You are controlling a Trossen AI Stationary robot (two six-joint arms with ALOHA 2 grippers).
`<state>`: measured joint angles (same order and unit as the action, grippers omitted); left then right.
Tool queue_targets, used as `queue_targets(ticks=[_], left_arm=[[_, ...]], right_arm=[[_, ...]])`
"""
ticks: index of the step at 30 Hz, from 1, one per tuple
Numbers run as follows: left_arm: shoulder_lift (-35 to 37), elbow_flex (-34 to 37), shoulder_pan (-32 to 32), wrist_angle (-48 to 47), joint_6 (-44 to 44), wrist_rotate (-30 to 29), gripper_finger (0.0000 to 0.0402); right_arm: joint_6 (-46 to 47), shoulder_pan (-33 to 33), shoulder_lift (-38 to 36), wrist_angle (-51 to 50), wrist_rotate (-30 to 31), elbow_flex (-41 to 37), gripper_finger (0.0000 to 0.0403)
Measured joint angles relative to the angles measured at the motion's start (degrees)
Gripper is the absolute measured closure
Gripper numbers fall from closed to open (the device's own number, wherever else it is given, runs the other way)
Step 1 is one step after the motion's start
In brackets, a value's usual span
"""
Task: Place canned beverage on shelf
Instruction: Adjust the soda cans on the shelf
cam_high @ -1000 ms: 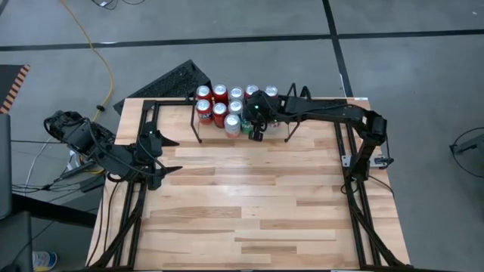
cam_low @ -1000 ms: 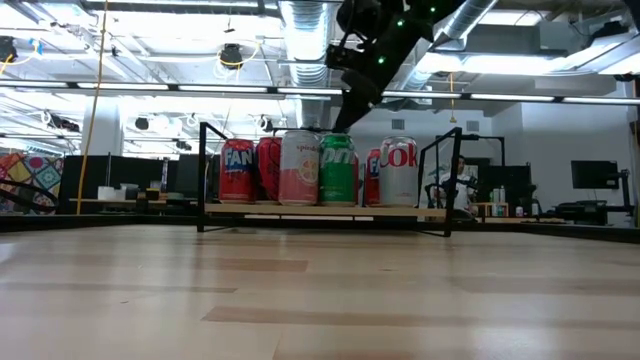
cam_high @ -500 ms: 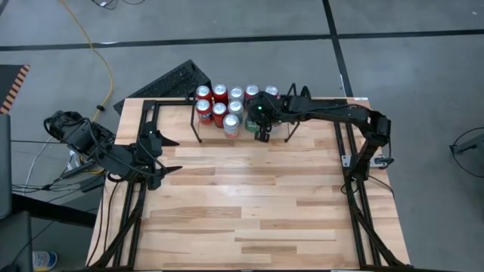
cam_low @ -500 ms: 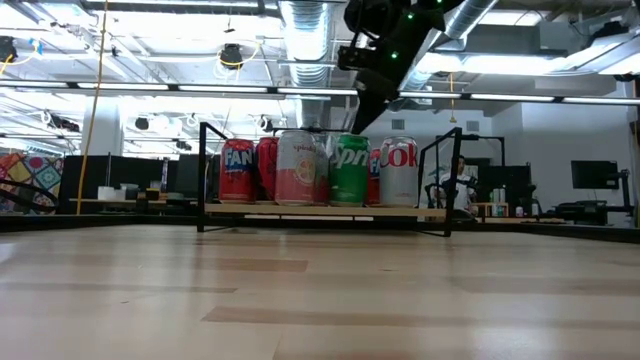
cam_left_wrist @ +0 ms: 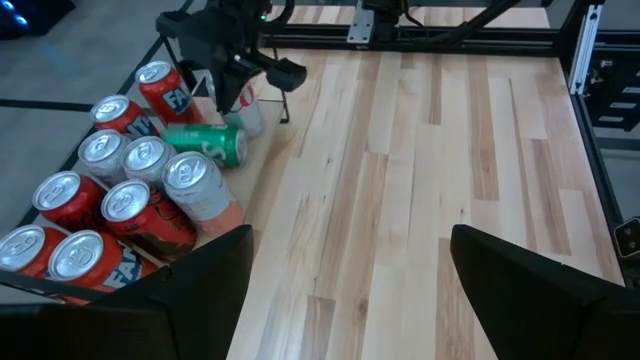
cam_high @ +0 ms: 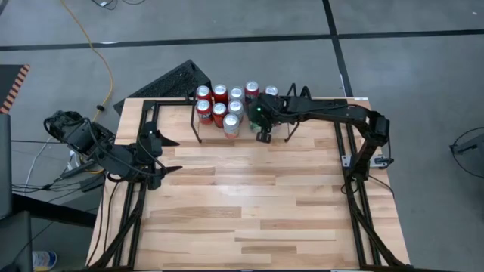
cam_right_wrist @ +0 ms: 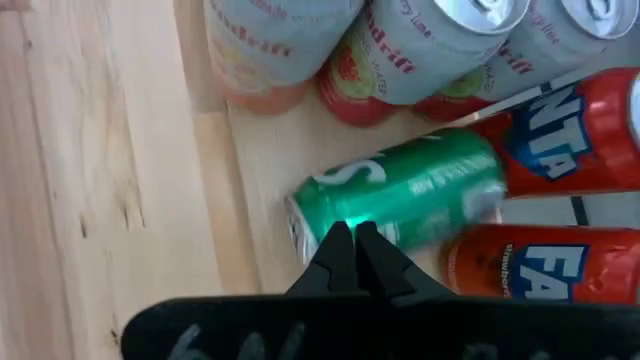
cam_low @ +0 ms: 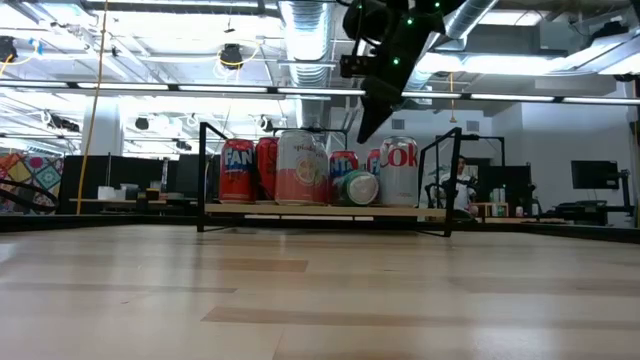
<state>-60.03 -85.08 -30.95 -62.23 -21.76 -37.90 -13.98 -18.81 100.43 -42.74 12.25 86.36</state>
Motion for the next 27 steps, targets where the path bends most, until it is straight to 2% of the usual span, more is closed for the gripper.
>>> queue_targets(ticks=[6, 8, 12, 15, 19, 22, 24, 27], left_arm=[[0.0, 0.0, 0.0, 0.01, 0.01, 0.01, 0.0077], [0.0, 0.0, 0.0, 0.01, 0.02, 0.01, 0.0077], [0.0, 0.0, 0.01, 0.01, 0.04, 0.01, 0.0077], [0.0, 0.0, 0.0, 0.01, 0.32, -0.02, 0.0077], [0.0, 0.0, 0.01, 0.01, 1.01, -0.02, 0.0077], [0.0, 0.0, 0.01, 0.01, 1.03, -0.02, 0.0077], [0.0, 0.0, 0.01, 0.01, 1.03, -0.02, 0.0077], [0.0, 0.0, 0.01, 0.01, 1.03, -0.04, 0.0077]], right_arm=[[0.43, 1.24, 0.14, -1.26, 0.34, 0.62, 0.0403], [0.96, 1.9, 0.14, -2.46, 2.67, 1.98, 0.0402], [-1.3, 3.65, 0.03, -3.73, 5.79, 3.99, 0.0373], [-1.53, 4.23, 0.03, -3.48, 5.88, 5.26, 0.0316], [-1.61, 4.35, 0.99, -0.87, 5.88, 5.4, 0.0208], [1.73, 3.65, 2.94, 0.25, 6.33, 5.36, 0.0131], [5.01, 3.05, 4.23, 1.68, 8.85, 5.36, 0.0095], [8.44, 2.05, 6.06, 1.65, 15.23, 5.42, 0.0065]])
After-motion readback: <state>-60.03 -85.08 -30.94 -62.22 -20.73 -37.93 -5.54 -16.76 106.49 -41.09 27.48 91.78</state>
